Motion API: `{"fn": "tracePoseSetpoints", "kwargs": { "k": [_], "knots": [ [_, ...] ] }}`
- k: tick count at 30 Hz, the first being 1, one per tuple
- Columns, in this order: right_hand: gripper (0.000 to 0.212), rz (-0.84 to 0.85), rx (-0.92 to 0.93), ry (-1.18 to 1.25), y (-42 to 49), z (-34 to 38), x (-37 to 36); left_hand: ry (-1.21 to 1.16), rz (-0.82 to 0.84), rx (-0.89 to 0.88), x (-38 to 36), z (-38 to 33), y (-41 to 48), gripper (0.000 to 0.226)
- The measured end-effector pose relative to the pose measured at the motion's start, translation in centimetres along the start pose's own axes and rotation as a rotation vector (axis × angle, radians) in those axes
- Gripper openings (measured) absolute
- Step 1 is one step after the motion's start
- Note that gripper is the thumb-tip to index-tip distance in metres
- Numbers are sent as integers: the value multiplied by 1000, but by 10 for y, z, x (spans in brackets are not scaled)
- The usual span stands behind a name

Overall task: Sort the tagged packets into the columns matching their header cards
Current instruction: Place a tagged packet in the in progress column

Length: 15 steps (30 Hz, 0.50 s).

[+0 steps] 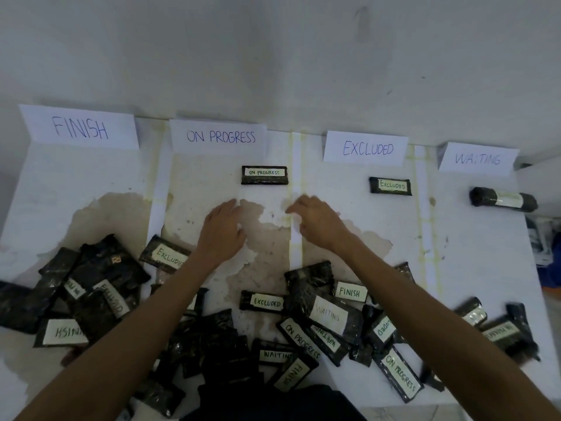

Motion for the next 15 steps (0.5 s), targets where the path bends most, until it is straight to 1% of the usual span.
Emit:
{"fn": "tracePoseSetpoints", "kwargs": {
  "k": [3, 5, 8, 11, 13, 15],
  "knots": [
    [45, 163, 0, -35, -53, -13, -23, -60, 7, -17, -15, -27, -29, 54],
    [44, 202, 47, -76, -86, -16, -35, -79, 27, -39, -29, -42, -48, 51],
    [47, 163, 67, -133, -112, -21, -44, -71, 50, -59, -46, -54, -74, 49],
    [48, 120, 62, -160, -120, -18, -44, -96, 45, -40, -51, -62, -97, 49],
    [46, 125, 64, -135, -120, -15, -41, -111, 36, -33, -49, -65, -108, 49],
    [43, 163, -3, -66, -115, -20, -34, -125, 16, -29, -42, -66, -113, 50]
  ]
}}
Point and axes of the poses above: each hand's wrist, its own y-axis towards the middle knuckle, its own x-axis out of the back of the hand, z = x × y, the point moved 10 cm from there along y, towards the middle knuckle, and after that the axes turned 15 degrees about -x, right-handed, at the moved point
